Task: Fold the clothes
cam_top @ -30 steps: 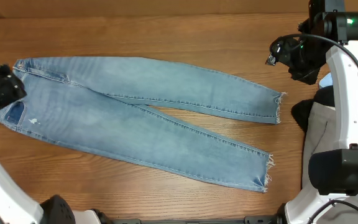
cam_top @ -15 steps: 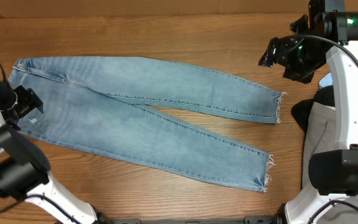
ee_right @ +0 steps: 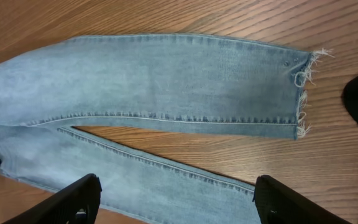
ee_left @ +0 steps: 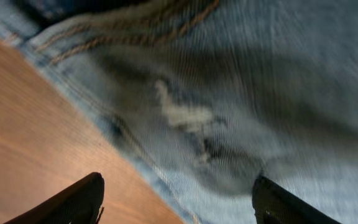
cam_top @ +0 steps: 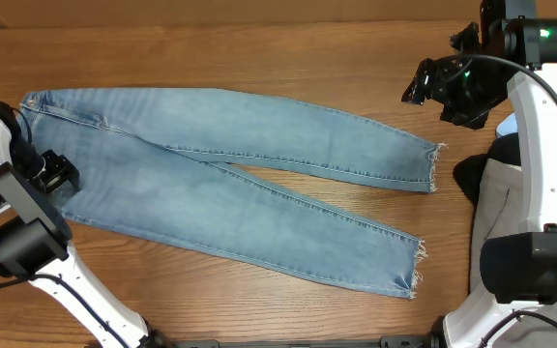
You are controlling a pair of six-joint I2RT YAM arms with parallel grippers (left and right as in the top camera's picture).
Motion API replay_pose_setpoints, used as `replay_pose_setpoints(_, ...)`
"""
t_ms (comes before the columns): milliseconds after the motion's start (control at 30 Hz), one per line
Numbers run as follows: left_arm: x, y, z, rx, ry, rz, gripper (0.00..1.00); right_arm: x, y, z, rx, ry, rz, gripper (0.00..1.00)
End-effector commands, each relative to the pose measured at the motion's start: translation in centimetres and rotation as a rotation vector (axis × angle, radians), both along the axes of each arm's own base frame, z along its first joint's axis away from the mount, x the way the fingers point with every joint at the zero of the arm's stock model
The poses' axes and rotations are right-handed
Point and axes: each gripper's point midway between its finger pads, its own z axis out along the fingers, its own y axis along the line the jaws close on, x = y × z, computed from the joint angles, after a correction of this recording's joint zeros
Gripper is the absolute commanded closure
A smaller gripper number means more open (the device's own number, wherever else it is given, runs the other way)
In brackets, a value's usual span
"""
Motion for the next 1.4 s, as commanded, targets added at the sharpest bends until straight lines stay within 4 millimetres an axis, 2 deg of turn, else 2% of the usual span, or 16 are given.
replay_pose_setpoints(0, -0.3, 0.1, -1.5, 0.009, 0.033, 0.008, 0.22, -0.1, 0.0, 1.5, -0.003, -0.054, 0.006, 0.17)
replay_pose_setpoints(100, -0.5, 0.2, -2.0, 0.017, 0.036, 0.005, 0.26, 0.1, -0.1, 1.5, -0.002, -0.061, 0.002, 0.17)
replay_pose_setpoints(167, -0.7, 0.3, -2.4, 0.025, 0.042, 0.000, 0.37, 0.1, -0.1, 1.5, -0.002, -0.063, 0.002, 0.17)
replay_pose_setpoints(200, -0.7, 0.2, -2.5, 0.024, 0.042, -0.001, 0.51, 0.1, -0.1, 1.5, -0.002, -0.063, 0.002, 0.17)
replay_pose_setpoints(233, -0.7, 0.3, -2.6, 0.026, 0.039, 0.000, 0.72, 0.1, -0.1, 1.5, -0.002, -0.063, 0.002, 0.17)
replay_pose_setpoints(333, 0.3, -0.4, -2.6, -0.024, -0.015, -0.030, 0.96, 0.1, -0.1, 1.5, -0.002, -0.063, 0.001, 0.18)
replay_pose_setpoints(467, 0.9, -0.9, -1.0, -0.057, -0.059, -0.049, 0.96, 0.1, -0.1, 1.5, -0.002, -0.063, 0.000, 0.18)
replay_pose_setpoints(567, 1.2, -0.7, 2.2, -0.024, -0.106, -0.046, 0.96, 0.2, -0.3, 1.6, -0.002, -0.066, -0.003, 0.18)
replay_pose_setpoints(733, 0.7, -0.5, 11.6, 0.118, -0.259, -0.035, 0.96, 0.2, -0.4, 1.6, -0.002, -0.065, -0.006, 0.18)
replay_pose_setpoints(800, -1.1, -0.3, 15.9, 0.220, -0.286, -0.018, 0.96, 0.2, -0.4, 1.6, -0.003, -0.066, -0.006, 0.18)
replay_pose_setpoints(933, -5.5, -0.6, 21.8, 0.383, -0.286, 0.039, 0.96, 0.3, -0.4, 1.6, -0.003, -0.070, -0.006, 0.18)
replay_pose_setpoints(1033, -8.0, -1.7, 24.4, 0.421, -0.296, 0.048, 0.96, 0.4, -0.4, 1.6, -0.003, -0.074, -0.006, 0.18)
replay_pose_setpoints(1200, -10.3, -3.4, 25.7, 0.410, -0.285, 0.047, 0.96, 0.4, -0.4, 1.6, -0.003, -0.075, -0.006, 0.18)
replay_pose_setpoints(1233, -10.4, -3.5, 25.7, 0.405, -0.287, 0.046, 0.90, 0.4, -0.4, 1.6, -0.003, -0.075, -0.006, 0.18)
replay_pose_setpoints(1267, -10.3, -3.7, 25.7, 0.396, -0.291, 0.045, 0.81, 0.4, -0.4, 1.6, -0.003, -0.075, -0.006, 0.18)
replay_pose_setpoints(1367, -10.3, -4.0, 25.6, 0.380, -0.294, 0.044, 0.21, 0.4, -0.4, 1.6, -0.003, -0.075, -0.006, 0.18)
